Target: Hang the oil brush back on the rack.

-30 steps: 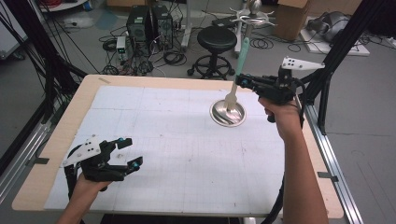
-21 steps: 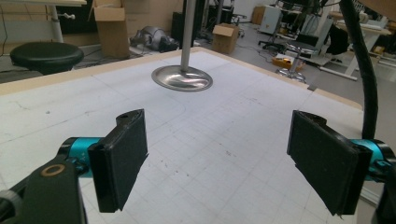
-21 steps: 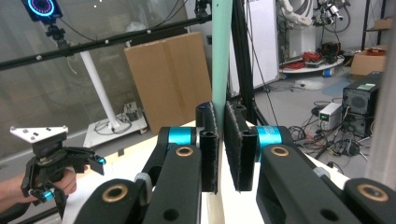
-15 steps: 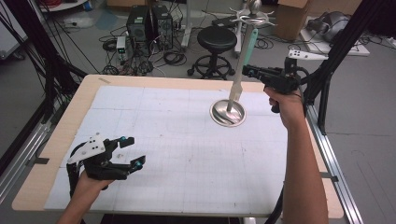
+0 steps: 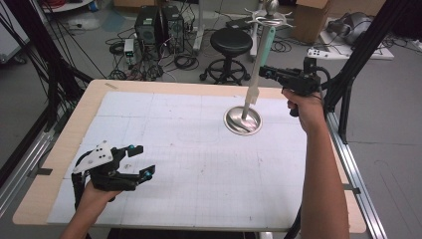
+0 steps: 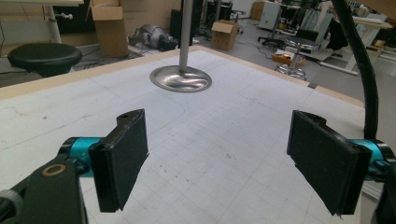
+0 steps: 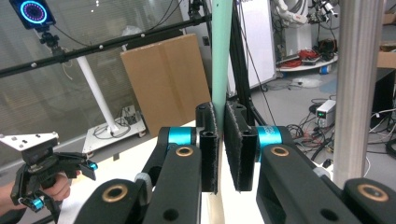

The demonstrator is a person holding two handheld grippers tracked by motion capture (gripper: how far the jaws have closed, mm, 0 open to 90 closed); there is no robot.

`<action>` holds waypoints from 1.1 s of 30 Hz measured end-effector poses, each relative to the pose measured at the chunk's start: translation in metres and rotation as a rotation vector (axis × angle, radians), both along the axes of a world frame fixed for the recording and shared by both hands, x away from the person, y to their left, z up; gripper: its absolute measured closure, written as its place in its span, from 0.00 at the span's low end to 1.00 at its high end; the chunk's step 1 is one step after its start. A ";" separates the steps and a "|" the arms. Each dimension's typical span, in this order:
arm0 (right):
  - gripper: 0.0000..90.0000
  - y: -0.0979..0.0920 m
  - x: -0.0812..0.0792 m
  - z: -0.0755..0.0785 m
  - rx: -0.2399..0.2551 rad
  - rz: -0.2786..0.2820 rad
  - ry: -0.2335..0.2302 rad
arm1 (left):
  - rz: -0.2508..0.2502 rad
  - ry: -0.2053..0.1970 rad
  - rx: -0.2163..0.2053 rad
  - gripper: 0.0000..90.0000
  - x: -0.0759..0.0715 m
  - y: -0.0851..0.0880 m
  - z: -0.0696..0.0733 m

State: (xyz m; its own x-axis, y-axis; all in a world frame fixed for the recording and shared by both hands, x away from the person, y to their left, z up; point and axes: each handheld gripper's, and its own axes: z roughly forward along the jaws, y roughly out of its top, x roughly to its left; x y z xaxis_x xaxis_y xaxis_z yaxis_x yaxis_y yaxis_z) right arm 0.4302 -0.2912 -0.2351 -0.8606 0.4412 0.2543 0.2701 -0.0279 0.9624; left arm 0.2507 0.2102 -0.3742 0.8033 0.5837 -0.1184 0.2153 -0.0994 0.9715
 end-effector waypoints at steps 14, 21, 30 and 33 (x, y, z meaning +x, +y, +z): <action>0.93 0.004 0.005 0.000 -0.036 -0.034 0.021 | 0.002 0.004 0.017 0.23 0.002 0.001 -0.001; 0.43 0.005 -0.012 -0.001 -0.099 -0.198 0.023 | 0.028 0.020 0.001 0.24 0.005 0.004 -0.003; 0.23 0.004 -0.065 -0.028 -0.209 -0.362 -0.022 | 0.076 0.029 -0.036 0.24 0.010 0.014 -0.012; 0.21 0.006 -0.087 -0.043 -0.226 -0.373 -0.032 | 0.081 0.041 -0.041 0.24 0.011 0.018 -0.014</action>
